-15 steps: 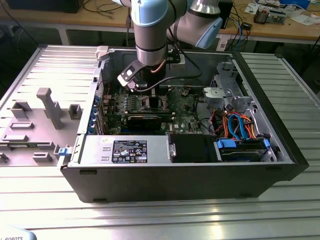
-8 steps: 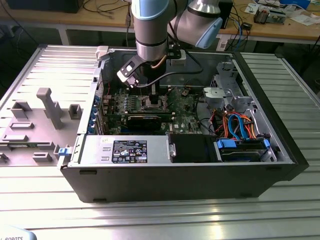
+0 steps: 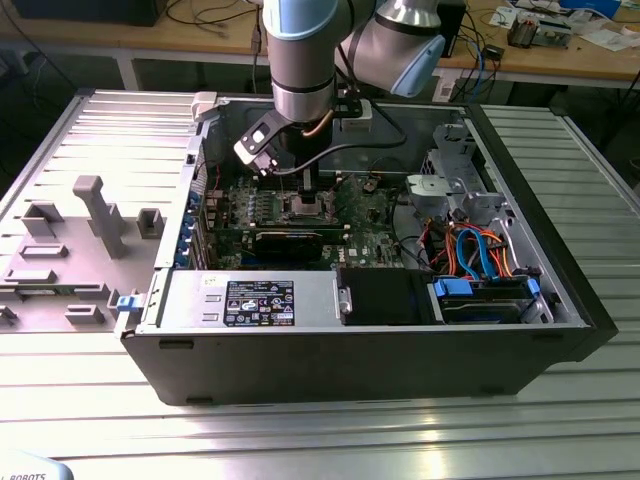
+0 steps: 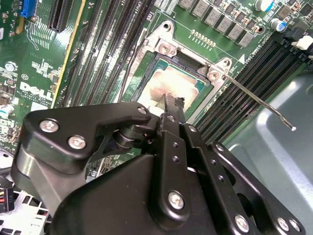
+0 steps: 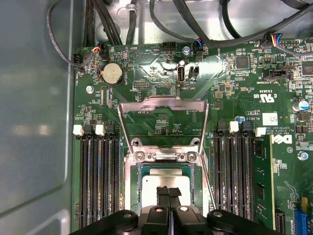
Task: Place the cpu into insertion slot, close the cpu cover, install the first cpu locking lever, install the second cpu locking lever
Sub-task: 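Close the cpu cover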
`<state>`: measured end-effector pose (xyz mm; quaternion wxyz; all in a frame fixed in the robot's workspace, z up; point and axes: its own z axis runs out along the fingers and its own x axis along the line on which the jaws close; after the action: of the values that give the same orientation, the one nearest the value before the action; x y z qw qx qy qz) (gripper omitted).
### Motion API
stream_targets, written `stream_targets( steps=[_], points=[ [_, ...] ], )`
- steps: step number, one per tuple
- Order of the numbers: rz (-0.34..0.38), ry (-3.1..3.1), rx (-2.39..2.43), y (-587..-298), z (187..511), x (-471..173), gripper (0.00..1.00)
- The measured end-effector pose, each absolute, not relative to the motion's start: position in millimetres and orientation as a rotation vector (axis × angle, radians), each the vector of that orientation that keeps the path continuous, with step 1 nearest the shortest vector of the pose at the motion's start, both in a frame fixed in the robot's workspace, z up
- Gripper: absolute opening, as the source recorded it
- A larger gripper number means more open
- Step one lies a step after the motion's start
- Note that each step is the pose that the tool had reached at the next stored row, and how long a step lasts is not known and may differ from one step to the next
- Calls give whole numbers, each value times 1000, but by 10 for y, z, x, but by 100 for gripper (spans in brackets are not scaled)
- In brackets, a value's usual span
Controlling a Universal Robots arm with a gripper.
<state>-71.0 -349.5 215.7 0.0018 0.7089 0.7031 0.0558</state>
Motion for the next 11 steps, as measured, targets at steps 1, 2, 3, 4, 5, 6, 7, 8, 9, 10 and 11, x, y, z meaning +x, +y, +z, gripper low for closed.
stream_targets(
  steps=[1,2,3,4,5,6,7,8,9,10,11],
  points=[
    [175,2206,2225,-3495,2157,-710,11],
    [175,2206,2225,-3495,2157,-710,11],
    [175,2206,2225,-3495,2157,-710,11],
    [175,2206,2225,-3495,2157,-710,11],
    [175,2206,2225,-3495,2157,-710,11],
    [175,2206,2225,-3495,2157,-710,11],
    [175,2206,2225,-3495,2157,-710,11],
    [175,2206,2225,-3495,2157,-710,11],
    [175,2206,2225,-3495,2157,-710,11],
    [175,2206,2225,-3495,2157,-709,11],
    [175,2206,2225,-3495,2156,-708,11]
  ],
)
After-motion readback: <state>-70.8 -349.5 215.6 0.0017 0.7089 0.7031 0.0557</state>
